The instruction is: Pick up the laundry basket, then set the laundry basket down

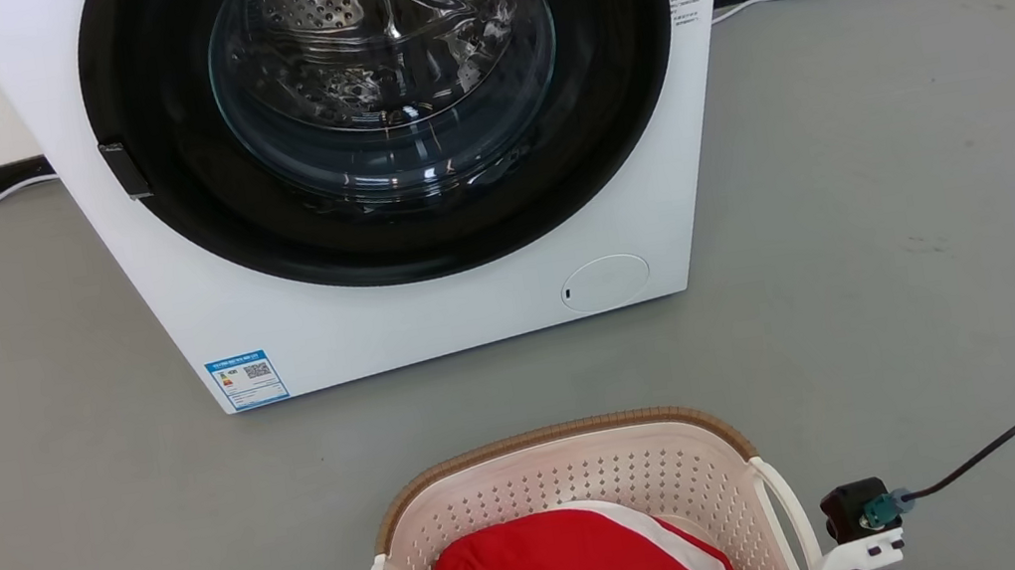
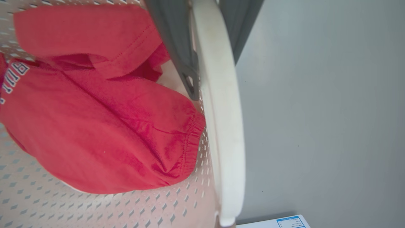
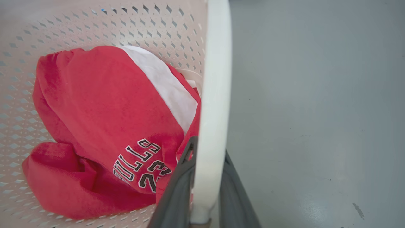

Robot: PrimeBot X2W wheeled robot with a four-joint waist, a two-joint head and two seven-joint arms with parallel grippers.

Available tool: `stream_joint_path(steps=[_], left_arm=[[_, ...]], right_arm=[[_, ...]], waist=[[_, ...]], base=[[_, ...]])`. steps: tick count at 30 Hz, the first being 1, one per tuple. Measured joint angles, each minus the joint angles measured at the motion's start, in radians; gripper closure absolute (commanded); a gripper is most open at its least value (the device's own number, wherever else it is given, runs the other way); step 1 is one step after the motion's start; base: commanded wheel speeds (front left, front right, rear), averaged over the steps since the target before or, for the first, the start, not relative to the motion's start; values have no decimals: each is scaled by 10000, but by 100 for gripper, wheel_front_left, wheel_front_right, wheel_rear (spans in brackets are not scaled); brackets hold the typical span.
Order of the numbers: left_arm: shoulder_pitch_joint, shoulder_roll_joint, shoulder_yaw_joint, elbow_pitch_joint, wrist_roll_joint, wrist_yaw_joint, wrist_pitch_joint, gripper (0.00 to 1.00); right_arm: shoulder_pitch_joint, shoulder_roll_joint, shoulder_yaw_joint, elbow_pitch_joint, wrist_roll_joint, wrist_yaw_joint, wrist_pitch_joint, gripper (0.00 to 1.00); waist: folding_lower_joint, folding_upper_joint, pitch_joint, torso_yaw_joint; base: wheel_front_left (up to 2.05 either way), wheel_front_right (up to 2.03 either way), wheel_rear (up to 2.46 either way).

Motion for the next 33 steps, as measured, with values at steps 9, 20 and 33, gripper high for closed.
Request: stream_joint_path(steps=[9, 20, 33], left_arm=[[-2, 2, -270, 40, -244, 2, -50, 100], [-551, 10, -372, 138, -560, 138, -334, 100], [-3033, 196, 593, -52, -167, 472, -702, 100]], right_arm=[[-1, 0, 222, 21, 146, 0, -13, 100], [-413, -13, 316, -63, 341, 0, -639, 100], [-2690, -54, 12, -35, 349, 2, -1935, 100]], waist=[[0, 0, 54, 37], [0, 0, 652, 91], [0, 0, 2940, 348]], base=[[0, 0, 0], [0, 0, 0], [0, 0, 0]])
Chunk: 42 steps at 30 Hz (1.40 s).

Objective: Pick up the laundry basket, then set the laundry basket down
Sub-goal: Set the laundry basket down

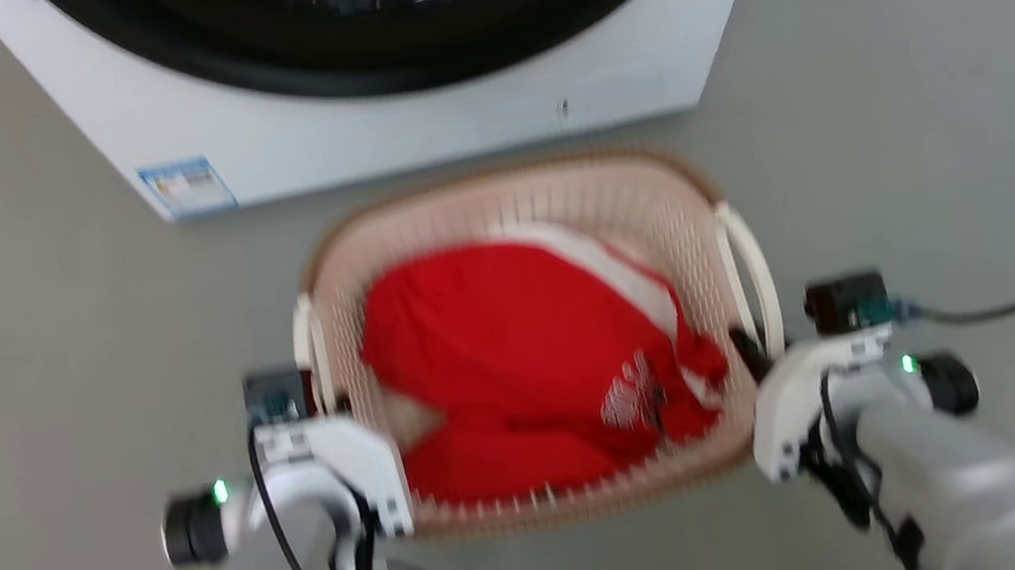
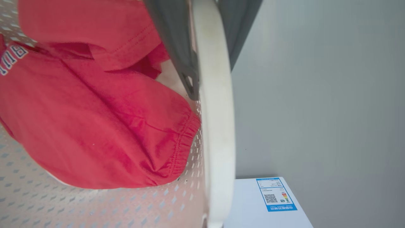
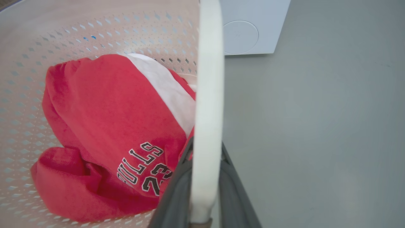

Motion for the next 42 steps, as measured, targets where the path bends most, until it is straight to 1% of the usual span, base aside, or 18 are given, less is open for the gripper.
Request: stream_joint_path(steps=[4, 5, 6, 7, 8, 9, 10, 13, 17, 22, 25, 29, 33, 42], left_arm=[[-762, 293, 675, -604, 740, 334, 0, 100], [-762, 293, 675, -604, 740, 334, 0, 100], [-1039, 428, 1078, -918, 1110, 477, -4, 100], [-1160, 523, 1279, -1080, 1313, 554, -15, 100], [-1160, 523, 1279, -1080, 1313, 554, -15, 100], [-1392, 642, 1672, -1375, 1693, 637, -42, 100], [-1497, 679, 1864, -1505, 1894, 673, -42, 100], [-1710, 732, 2412, -1825, 2477, 755, -42, 100], [-1948, 828, 3032, -2123, 3219, 759, -42, 100], [-2219, 905, 3764, -2476, 4107, 757, -42, 100], [-2272, 890, 4138, -2598, 4587, 744, -42, 100], [-2272, 815, 4543, -2550, 4991, 652, -42, 100], [-2292, 606, 4928, -2429, 5340, 514, -42, 100], [-2362, 359, 5609, -2261, 5992, 290, -44, 100]], right_arm=[[-998, 6, -408, 48, -247, 0, -90, 100], [-998, 6, -408, 48, -247, 0, -90, 100], [-1508, 15, -802, 42, -654, 0, -90, 100], [-1751, 29, -1026, 27, -872, 2, -90, 100], [-1751, 29, -1026, 27, -872, 2, -90, 100], [-2105, 40, -1519, -42, -1335, 2, -90, 100], [-2237, 40, -1781, -67, -1569, 6, -90, 100], [-2458, 38, -2631, -222, -2359, 6, -92, 100], [-2462, 12, -3672, -635, -3333, 6, -100, 100], [-2460, 13, -4782, -1202, -4351, 6, -186, 100], [-2443, 17, -5242, -1438, -4757, 6, -188, 100], [-2414, 23, -5574, -1701, -5060, 6, -186, 100], [-2410, 12, -5862, -1741, -5306, 6, -186, 100], [-2412, 29, -6205, -1778, -5636, 6, -186, 100]], waist=[[0, 0, 1032, 99], [0, 0, 1032, 99], [0, 0, 1582, 139], [0, -1, 1856, 154], [0, -1, 1856, 154], [0, 0, 2408, 182], [0, 0, 2677, 195], [0, -1, 3473, 224], [0, -1, 4438, 242], [0, -1, 5419, 227], [0, -1, 5826, 197], [1, -1, 6118, 127], [1, 0, 6264, 87], [0, -1, 6440, 146]], base=[[0, 0, 0], [0, 0, 0], [0, 0, 0], [0, 0, 0], [0, 0, 0], [0, 0, 0], [0, 0, 0], [0, 0, 0], [0, 0, 0], [0, 0, 0], [0, 0, 0], [0, 0, 0], [0, 0, 0], [0, 0, 0]])
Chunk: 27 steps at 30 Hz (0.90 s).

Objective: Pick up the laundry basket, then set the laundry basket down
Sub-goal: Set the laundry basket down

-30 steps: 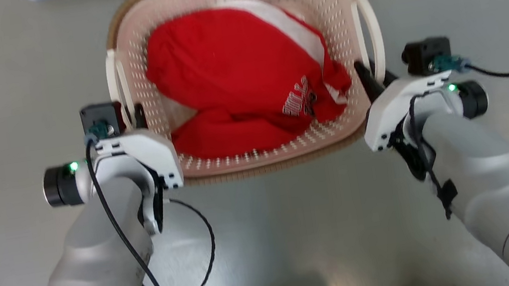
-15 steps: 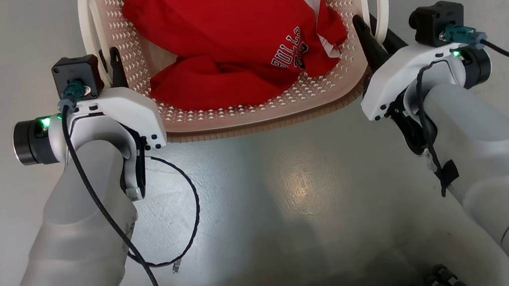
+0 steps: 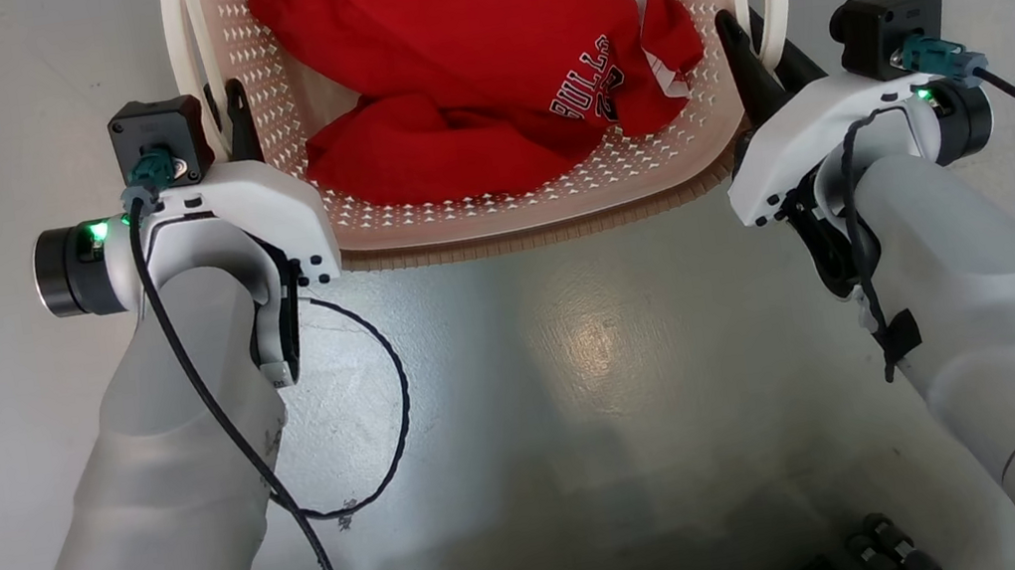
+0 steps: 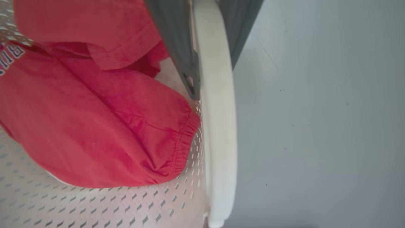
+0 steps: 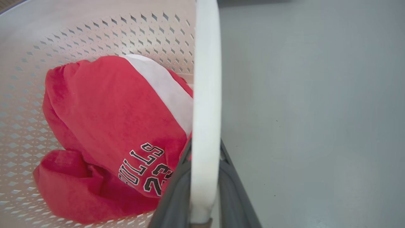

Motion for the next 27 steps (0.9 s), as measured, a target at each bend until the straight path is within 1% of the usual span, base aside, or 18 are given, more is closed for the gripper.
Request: stream_joint_path(steps=[6, 14, 15, 16, 17, 18, 19, 27], left_arm=[[-139, -67, 349, 50, 460, -151, 0, 100], [-139, -165, 748, 134, 830, -249, 0, 100], [-139, -184, 802, 140, 915, -251, 0, 100], [-139, -215, 869, 153, 961, -255, 0, 100], [-142, -263, 959, 194, 972, -332, 0, 85], [-144, -311, 1018, 203, 974, -337, 0, 60], [-152, -334, 1080, 199, 993, -337, 0, 0], [-348, -485, 1616, 297, 989, -504, 0, 0]], right_arm=[[-13, -6, -6, 65, 27, 0, -2, 100], [-24, 10, 36, 130, 92, 0, -2, 100], [-26, 10, 33, 148, 92, 0, -2, 97], [-30, 10, 29, 167, 92, 0, -2, 68], [-35, 8, 21, 196, 90, 6, -2, 38], [-36, 6, 6, 244, 82, 44, -2, 0], [-39, 6, -25, 307, 73, 90, -2, 0], [-407, 36, -692, 253, -395, 96, -4, 0]], waist=[[0, 0, 65, 61], [0, 0, 168, 63], [0, 0, 182, 63], [0, 0, 196, 66], [0, 0, 211, 67], [0, 0, 228, 65], [0, 0, 248, 66], [0, 0, 451, 79]], base=[[0, 0, 0], [0, 0, 0], [0, 0, 0], [0, 0, 0], [0, 0, 0], [0, 0, 0], [0, 0, 0], [0, 0, 0]])
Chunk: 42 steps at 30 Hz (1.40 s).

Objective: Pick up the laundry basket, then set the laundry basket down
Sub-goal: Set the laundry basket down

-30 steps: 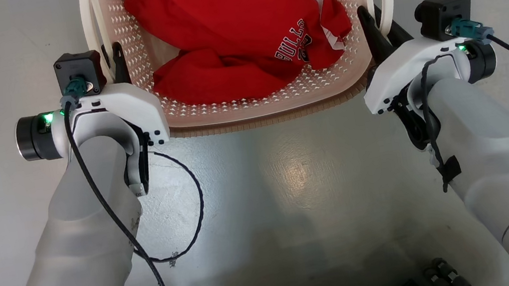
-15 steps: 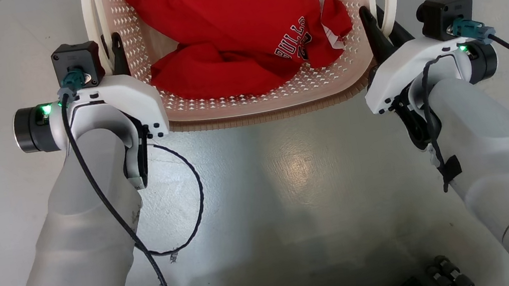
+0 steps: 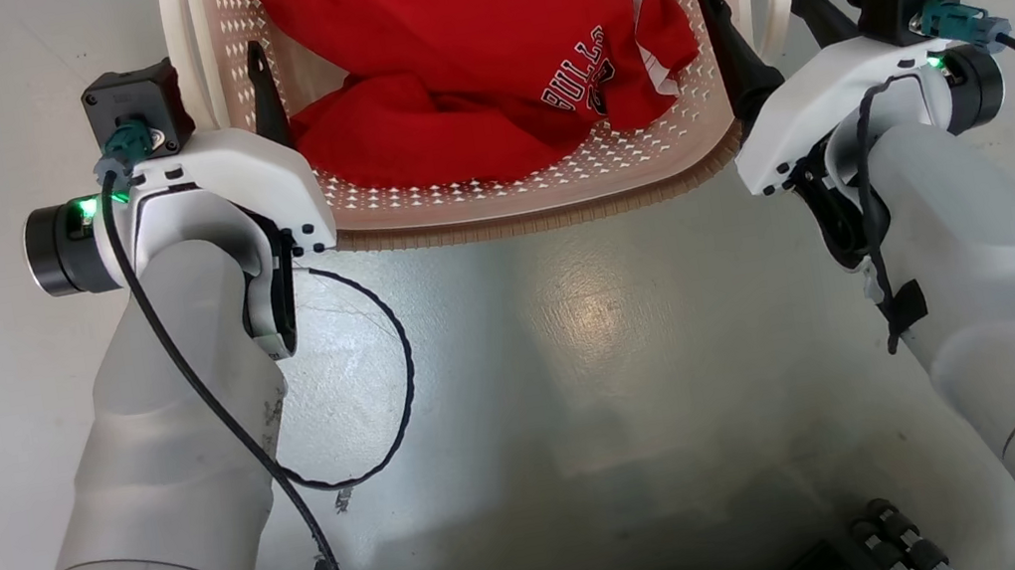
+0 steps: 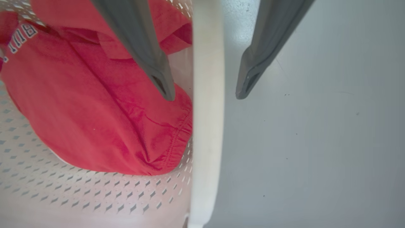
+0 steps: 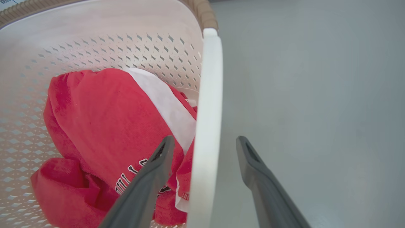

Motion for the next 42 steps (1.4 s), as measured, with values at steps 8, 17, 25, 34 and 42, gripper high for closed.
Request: stream_joint_path(steps=[8, 17, 25, 34, 42], left_arm=[[1, -165, 384, -79, 209, -13, 0, 0], [188, -196, 878, -535, 621, -102, -2, 0], [1094, -211, 1402, -1379, 717, -518, -2, 0], [3627, -226, 2336, -3287, 871, -1239, -2, 0], [5711, -217, 2740, -4219, 840, -1588, 0, 0]], right_arm=[[15, 6, -313, -270, -232, 0, 0, 0], [194, 4, -652, -821, -523, 0, -2, 0], [863, 25, -982, -1396, -965, 0, -2, 0], [3188, 86, -1946, -3400, -2004, 0, -4, 0], [5049, 127, -2504, -4665, -2771, 0, -4, 0]], waist=[[0, 0, -138, -19], [0, 0, -772, -103], [0, 0, -1666, -158], [0, 0, -4358, -165], [0, 0, -6349, -129]], base=[[0, 0, 0], [0, 0, 0], [0, 0, 0], [0, 0, 0], [0, 0, 0]])
